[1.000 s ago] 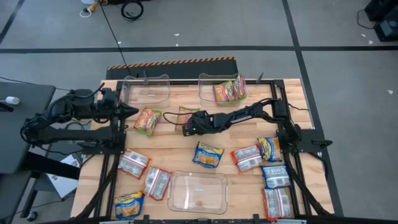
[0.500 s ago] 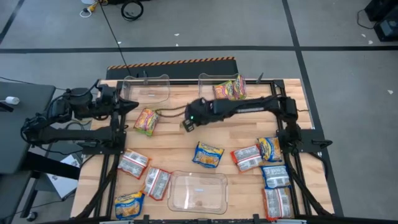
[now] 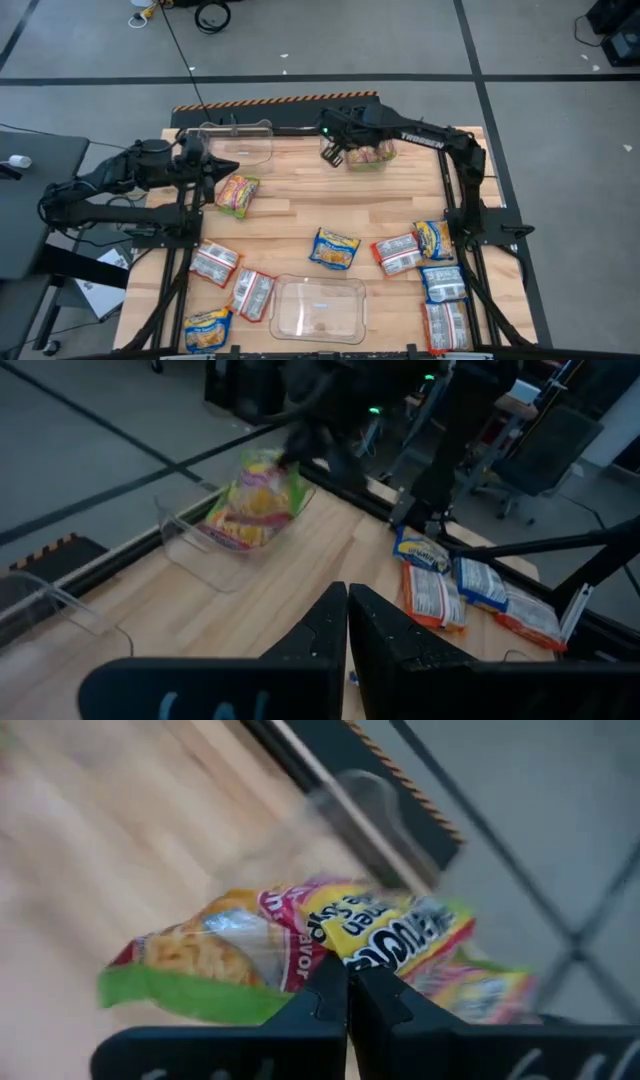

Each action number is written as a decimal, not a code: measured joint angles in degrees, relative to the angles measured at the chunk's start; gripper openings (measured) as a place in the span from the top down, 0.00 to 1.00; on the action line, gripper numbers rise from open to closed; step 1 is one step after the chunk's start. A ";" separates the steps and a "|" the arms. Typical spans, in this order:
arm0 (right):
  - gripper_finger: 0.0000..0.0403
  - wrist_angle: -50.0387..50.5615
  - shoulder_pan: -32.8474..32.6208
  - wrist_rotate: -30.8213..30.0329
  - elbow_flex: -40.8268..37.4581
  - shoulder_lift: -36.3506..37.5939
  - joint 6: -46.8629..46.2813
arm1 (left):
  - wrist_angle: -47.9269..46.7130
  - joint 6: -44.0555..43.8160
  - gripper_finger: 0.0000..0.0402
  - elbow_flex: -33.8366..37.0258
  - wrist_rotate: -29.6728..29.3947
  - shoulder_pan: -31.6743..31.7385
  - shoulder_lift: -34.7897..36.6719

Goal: Sort Maruchan noodles
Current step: Put the green noodle pack into the top right transparent bin, then adjust the green noodle packs

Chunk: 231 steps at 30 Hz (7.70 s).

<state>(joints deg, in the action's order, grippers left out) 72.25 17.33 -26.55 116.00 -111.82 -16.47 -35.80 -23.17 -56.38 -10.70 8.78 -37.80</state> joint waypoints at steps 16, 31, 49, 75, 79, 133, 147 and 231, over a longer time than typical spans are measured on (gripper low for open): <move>0.95 -10.89 3.52 2.88 -0.50 -13.90 24.75 | -2.31 -4.43 0.95 0.00 -0.44 0.07 -1.21; 0.67 -14.98 3.55 23.97 -0.46 -14.40 6.67 | -31.66 -18.23 0.95 -0.02 6.06 0.07 -1.55; 0.69 -18.69 8.04 36.38 -0.41 -13.54 -10.40 | -43.64 -17.52 0.95 -0.02 7.06 0.07 -1.55; 0.94 0.54 4.71 11.04 -1.54 -11.64 -18.55 | -44.64 -16.94 0.95 0.00 4.66 0.07 -1.43; 0.84 -4.33 4.05 14.69 -0.94 -9.44 -18.62 | -47.30 -19.96 0.95 0.16 6.29 -0.02 -1.11; 0.53 14.88 -15.12 0.59 -0.96 23.77 -6.01 | -20.98 -40.60 0.69 6.45 -22.57 -9.51 -63.86; 0.53 15.21 -15.68 1.24 -0.98 26.82 -3.19 | -31.64 -36.09 0.99 -1.75 -9.44 -10.17 -63.28; 0.54 1.95 -17.64 14.10 -39.45 54.19 -18.30 | 7.95 -28.19 0.68 -27.12 -14.55 8.76 -65.79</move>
<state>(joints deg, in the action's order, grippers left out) 74.19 -0.30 -12.45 76.55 -57.63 -34.77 -27.85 -51.36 -83.50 -25.25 17.53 -103.59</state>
